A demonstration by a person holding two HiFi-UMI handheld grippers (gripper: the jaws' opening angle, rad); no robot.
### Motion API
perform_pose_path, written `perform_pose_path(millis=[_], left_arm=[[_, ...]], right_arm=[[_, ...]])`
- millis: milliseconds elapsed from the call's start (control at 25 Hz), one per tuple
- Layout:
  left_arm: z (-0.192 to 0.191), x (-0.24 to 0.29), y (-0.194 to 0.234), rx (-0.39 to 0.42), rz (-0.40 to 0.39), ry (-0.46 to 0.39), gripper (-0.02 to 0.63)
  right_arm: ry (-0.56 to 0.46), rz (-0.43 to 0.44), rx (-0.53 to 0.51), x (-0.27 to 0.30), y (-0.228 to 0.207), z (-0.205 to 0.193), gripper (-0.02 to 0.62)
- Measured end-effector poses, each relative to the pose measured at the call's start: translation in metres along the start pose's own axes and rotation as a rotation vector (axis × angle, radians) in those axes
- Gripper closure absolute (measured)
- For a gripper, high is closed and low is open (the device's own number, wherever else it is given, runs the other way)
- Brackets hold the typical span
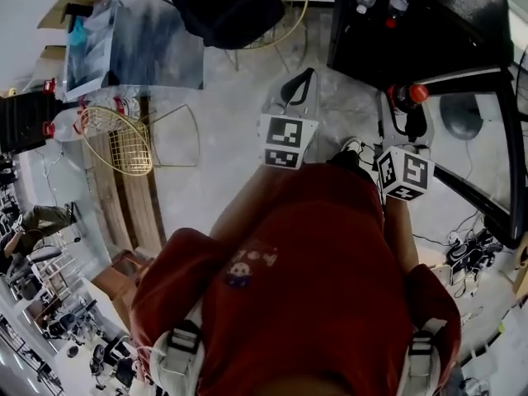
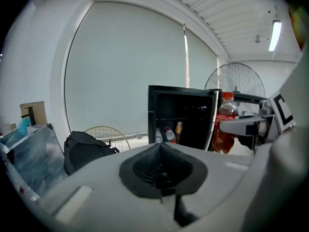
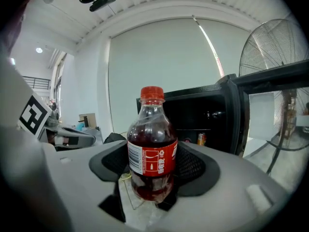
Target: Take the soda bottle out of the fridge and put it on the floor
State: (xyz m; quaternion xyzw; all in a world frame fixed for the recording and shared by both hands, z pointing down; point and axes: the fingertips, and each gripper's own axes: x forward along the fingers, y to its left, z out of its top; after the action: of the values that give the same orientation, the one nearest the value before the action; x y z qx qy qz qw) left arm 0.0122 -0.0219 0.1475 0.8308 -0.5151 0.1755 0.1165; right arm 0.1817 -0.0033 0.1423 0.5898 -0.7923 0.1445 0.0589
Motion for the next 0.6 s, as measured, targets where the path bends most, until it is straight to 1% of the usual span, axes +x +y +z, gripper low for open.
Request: perform_pose_path(millis=[160, 400, 600], left_arm=[[-0.001, -0.005, 0.006, -0.007, 0.026, -0.006, 0.606], [-0.008, -0.011, 0.009, -0.017, 0.054, -0.012, 0.606], [-0.013, -0.025, 0.018, -0.025, 0.086, -0.008, 0.606]], right_arm=[[0.013, 0.029, -0.013, -0.002, 0.004, 0.0, 0.296], [0.035, 0.046, 0.009, 0.0, 0.004, -0.014, 0.295], [0.044, 0.08, -0.01, 0.0, 0.018, -0.015, 0.296]])
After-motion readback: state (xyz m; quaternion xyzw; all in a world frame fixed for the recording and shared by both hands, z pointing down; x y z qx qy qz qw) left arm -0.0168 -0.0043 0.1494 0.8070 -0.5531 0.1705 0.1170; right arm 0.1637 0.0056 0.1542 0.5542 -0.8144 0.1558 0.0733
